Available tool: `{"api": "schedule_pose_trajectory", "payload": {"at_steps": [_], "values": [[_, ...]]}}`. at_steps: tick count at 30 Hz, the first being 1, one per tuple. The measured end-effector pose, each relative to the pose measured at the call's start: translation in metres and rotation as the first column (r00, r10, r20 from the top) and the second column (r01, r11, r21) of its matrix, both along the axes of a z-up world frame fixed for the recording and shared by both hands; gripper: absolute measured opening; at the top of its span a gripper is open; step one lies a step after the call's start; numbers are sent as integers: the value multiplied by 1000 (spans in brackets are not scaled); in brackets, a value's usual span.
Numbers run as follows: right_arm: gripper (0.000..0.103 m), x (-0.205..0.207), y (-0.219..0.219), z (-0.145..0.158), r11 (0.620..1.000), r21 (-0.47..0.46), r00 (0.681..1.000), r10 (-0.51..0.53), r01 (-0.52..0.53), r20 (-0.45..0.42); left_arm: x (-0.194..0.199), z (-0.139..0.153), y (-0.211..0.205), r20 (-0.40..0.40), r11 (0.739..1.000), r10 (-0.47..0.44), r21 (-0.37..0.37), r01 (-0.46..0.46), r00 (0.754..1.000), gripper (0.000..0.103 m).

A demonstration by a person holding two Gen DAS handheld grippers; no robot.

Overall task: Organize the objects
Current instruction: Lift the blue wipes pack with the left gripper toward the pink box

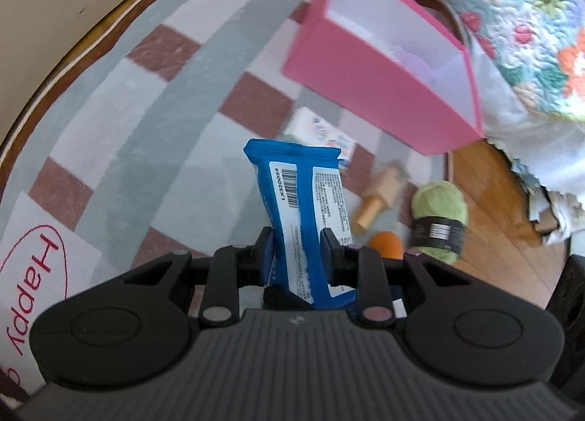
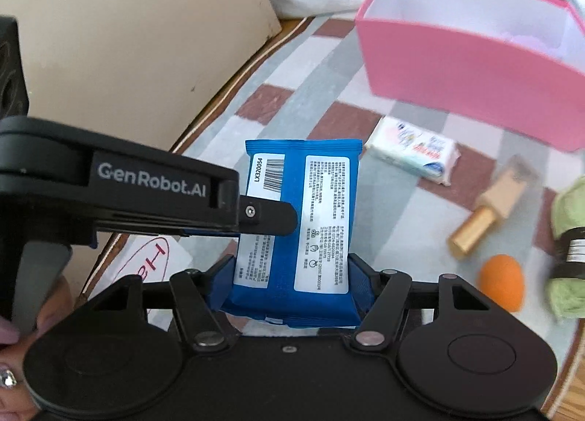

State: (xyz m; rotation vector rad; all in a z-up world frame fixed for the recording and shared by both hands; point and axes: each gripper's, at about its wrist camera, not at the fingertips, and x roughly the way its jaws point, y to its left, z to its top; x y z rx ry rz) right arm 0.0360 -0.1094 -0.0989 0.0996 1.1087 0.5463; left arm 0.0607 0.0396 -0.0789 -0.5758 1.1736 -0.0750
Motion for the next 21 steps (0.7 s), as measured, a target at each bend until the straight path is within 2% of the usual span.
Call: {"api": "schedule_pose_trajectory", "payload": {"at_steps": [4,10,21], "values": [[70,-6,-10,30,1000,-21,999,1,0,50,4,30,-6,35,999,-32,-28,33,999,25],[70,1,-23,77,1000,-27,988,-3,7,154,17,82,-15,132,997,-68,-16,71,989,25],[70,53,-40,134,999,33,966,-35,28,255,79,152,-28,242,984,-167,95,148,956,25]]}}
